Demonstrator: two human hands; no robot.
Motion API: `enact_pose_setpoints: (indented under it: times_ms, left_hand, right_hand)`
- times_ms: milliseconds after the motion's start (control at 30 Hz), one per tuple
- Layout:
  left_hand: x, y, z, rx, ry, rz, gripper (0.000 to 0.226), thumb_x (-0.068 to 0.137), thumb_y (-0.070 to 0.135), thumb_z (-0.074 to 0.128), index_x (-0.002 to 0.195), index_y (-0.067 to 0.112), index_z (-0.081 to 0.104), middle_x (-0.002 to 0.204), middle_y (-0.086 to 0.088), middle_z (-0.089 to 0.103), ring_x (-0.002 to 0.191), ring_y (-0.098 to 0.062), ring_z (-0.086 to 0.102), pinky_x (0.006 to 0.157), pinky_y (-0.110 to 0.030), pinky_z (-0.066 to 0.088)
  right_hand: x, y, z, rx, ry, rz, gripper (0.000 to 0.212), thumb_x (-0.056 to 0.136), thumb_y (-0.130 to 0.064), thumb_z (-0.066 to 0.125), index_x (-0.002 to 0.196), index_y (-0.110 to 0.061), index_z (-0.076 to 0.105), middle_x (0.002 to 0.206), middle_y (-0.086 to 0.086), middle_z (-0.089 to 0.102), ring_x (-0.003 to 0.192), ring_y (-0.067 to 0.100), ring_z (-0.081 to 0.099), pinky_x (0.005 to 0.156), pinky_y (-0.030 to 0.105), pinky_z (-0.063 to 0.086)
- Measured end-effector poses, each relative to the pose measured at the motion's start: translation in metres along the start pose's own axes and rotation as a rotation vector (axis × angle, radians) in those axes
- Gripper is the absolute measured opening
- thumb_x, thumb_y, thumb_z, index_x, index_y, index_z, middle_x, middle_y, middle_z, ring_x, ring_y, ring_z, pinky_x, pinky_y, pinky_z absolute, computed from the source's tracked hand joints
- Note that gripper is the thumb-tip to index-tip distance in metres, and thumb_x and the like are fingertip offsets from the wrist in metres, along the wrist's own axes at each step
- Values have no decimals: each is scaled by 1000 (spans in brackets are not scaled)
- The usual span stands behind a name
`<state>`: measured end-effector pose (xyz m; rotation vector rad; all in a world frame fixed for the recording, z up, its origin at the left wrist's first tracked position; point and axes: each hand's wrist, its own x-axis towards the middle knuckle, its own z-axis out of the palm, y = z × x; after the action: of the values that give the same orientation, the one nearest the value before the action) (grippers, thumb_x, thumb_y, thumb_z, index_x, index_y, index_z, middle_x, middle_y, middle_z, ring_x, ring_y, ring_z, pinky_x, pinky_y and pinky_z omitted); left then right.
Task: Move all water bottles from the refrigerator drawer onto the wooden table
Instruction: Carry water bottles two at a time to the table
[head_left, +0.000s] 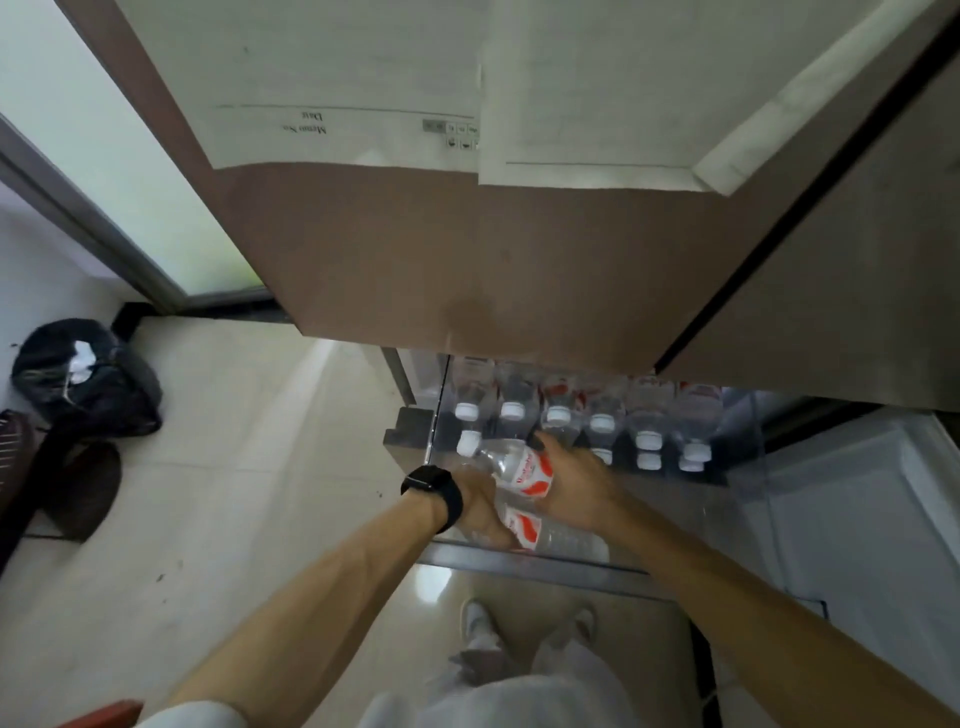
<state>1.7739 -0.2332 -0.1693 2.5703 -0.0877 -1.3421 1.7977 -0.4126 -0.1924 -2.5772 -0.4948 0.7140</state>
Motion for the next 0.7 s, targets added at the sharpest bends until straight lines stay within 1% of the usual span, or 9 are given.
enact_pose_setpoints:
  times_ms: [100, 167, 233, 367, 433, 500, 567, 633, 700]
  left_hand:
    - [-15, 8, -21, 65, -2, 62, 79, 70, 58, 82, 134, 19, 57, 129, -3, 63, 116, -26, 60, 100, -38, 51]
    - [-25, 13, -40, 149, 60, 105, 80, 70, 57, 84, 132, 15, 57, 126, -5, 64, 113, -27, 61, 96, -37, 53]
    - [-31, 18, -56, 191, 160, 175, 83, 67, 55, 87, 133, 17, 54, 127, -5, 63, 113, -28, 61, 94, -38, 54]
    - [-32, 26, -71, 109, 252, 282, 72, 68, 43, 89, 127, 26, 53, 124, -3, 62, 104, -24, 61, 88, -38, 54]
    - [-34, 31, -74, -53, 314, 333, 68, 72, 36, 89, 129, 26, 52, 118, 3, 64, 99, -17, 60, 81, -31, 50]
    - [-34, 39, -68, -252, 346, 377, 74, 72, 33, 89, 134, 26, 49, 113, 10, 60, 98, -11, 58, 79, -25, 46]
    - [-31, 49, -52, -439, 328, 389, 72, 74, 33, 88, 135, 25, 51, 116, 12, 61, 105, -12, 60, 89, -29, 51]
    - [-25, 56, -29, -626, 297, 408, 66, 78, 31, 83, 136, 28, 53, 125, 10, 62, 114, -14, 60, 99, -40, 52]
    - [-19, 62, -10, -761, 252, 424, 69, 79, 24, 78, 139, 35, 45, 133, 10, 58, 119, -13, 57, 99, -38, 52]
  right_hand:
    - [-21, 21, -16, 131, 76, -15, 90, 67, -50, 84, 144, -31, 41, 141, -5, 49, 125, 18, 53, 102, 40, 49]
    - [-30, 39, -22, 174, 68, 35, 78, 59, -55, 86, 128, -39, 54, 124, -15, 60, 113, 8, 60, 95, 39, 55]
    - [-39, 60, -21, 218, 64, 100, 78, 48, -69, 84, 115, -40, 56, 111, -21, 61, 104, 5, 63, 88, 35, 57]
    - [-61, 74, -17, 424, 141, 208, 99, 39, -68, 92, 123, -34, 50, 115, -16, 64, 105, 4, 64, 87, 34, 55]
    - [-69, 75, -20, 493, 194, 203, 104, 39, -71, 90, 125, -28, 50, 113, -17, 63, 104, 5, 62, 91, 39, 54]
    - [-76, 71, -25, 561, 230, 204, 103, 46, -58, 94, 132, -25, 47, 116, -17, 60, 106, 7, 59, 95, 39, 51]
    - [-80, 69, -28, 613, 226, 204, 101, 54, -39, 97, 138, -27, 43, 125, -13, 59, 113, 10, 57, 97, 38, 49]
    - [-83, 67, -31, 609, 214, 192, 102, 52, -45, 96, 138, -31, 44, 128, -15, 61, 116, 8, 59, 98, 39, 50]
    - [-84, 67, -29, 598, 215, 174, 99, 52, -48, 96, 136, -35, 46, 128, -14, 61, 118, 8, 59, 99, 43, 52]
